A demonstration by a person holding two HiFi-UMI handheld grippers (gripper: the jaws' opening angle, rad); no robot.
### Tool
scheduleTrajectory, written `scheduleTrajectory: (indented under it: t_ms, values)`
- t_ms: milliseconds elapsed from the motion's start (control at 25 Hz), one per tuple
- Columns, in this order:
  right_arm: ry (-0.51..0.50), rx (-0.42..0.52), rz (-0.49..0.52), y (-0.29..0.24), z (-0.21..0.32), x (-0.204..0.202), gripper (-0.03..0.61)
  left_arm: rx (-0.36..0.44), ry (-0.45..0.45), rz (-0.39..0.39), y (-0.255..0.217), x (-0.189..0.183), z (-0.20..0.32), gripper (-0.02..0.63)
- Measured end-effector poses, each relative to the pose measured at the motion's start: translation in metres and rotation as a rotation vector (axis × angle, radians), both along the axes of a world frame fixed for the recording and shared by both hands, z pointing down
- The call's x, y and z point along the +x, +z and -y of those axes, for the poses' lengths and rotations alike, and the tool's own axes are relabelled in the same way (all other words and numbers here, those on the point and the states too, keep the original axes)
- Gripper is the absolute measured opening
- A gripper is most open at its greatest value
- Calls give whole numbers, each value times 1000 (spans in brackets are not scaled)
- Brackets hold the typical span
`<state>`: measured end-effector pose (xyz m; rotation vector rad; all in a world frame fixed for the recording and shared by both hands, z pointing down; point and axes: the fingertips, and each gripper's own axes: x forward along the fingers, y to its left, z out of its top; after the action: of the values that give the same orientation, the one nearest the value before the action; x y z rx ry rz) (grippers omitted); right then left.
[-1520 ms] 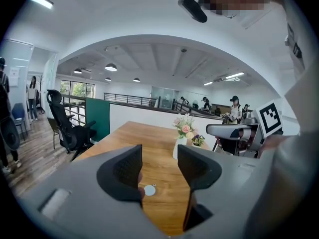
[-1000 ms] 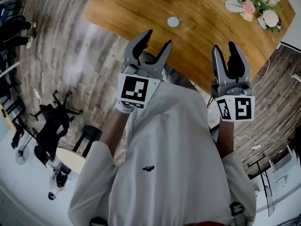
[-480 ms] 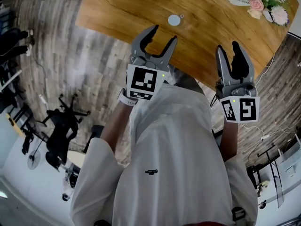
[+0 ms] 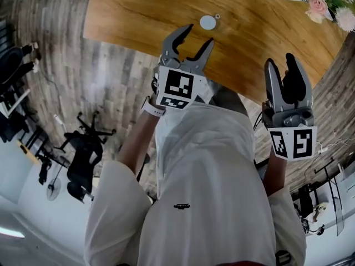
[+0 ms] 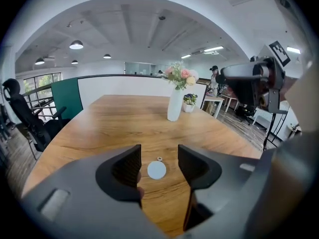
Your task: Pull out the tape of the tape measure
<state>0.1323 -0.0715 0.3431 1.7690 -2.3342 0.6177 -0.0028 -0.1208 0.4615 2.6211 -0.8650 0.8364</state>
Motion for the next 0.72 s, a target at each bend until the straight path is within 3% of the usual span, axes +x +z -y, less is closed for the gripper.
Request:
scheduleTrajectory:
  t_ms: [200, 720]
  values:
    - [-11, -31, -70, 4, -2, -4, 206, -20, 33, 27, 24, 8, 5, 232]
    - [32, -55, -23, 13, -10, 2, 206, -64, 72, 113, 77, 19, 13, 253]
